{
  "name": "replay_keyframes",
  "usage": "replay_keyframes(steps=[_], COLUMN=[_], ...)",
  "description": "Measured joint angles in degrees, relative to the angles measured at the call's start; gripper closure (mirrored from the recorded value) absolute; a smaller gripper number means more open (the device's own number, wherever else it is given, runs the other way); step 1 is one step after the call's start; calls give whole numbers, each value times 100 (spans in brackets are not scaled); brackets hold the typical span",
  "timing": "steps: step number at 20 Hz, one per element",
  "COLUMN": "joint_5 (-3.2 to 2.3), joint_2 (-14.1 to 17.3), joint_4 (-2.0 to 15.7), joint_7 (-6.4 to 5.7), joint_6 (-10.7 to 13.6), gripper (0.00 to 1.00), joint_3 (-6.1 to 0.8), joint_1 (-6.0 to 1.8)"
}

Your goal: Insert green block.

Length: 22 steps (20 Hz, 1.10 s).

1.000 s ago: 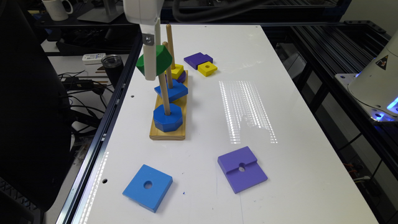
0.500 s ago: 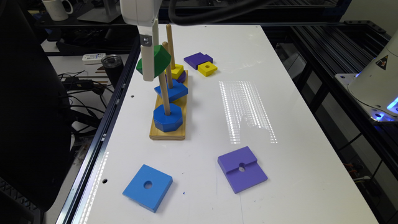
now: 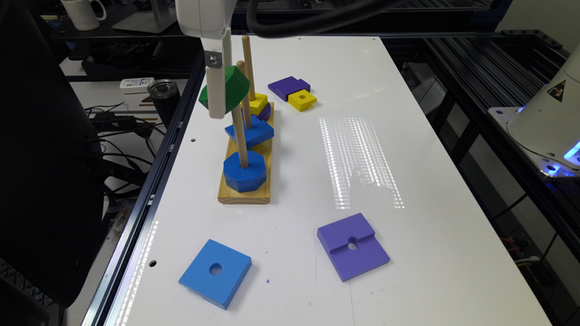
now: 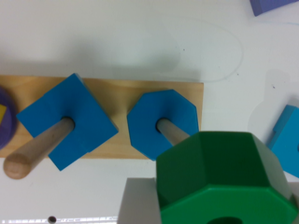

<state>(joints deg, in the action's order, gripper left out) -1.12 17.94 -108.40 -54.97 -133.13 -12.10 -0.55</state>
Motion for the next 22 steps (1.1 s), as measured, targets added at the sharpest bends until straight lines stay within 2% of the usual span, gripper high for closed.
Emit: replay_keyframes(steps=[6, 22], joint_5=[0, 0], joint_2=[-102, -104], joint_4=[-74, -94], joint_7=[-6, -6], joint_6=[157, 175], gripper=[100, 100], joint_3=[-17, -17], joint_1=[17, 16])
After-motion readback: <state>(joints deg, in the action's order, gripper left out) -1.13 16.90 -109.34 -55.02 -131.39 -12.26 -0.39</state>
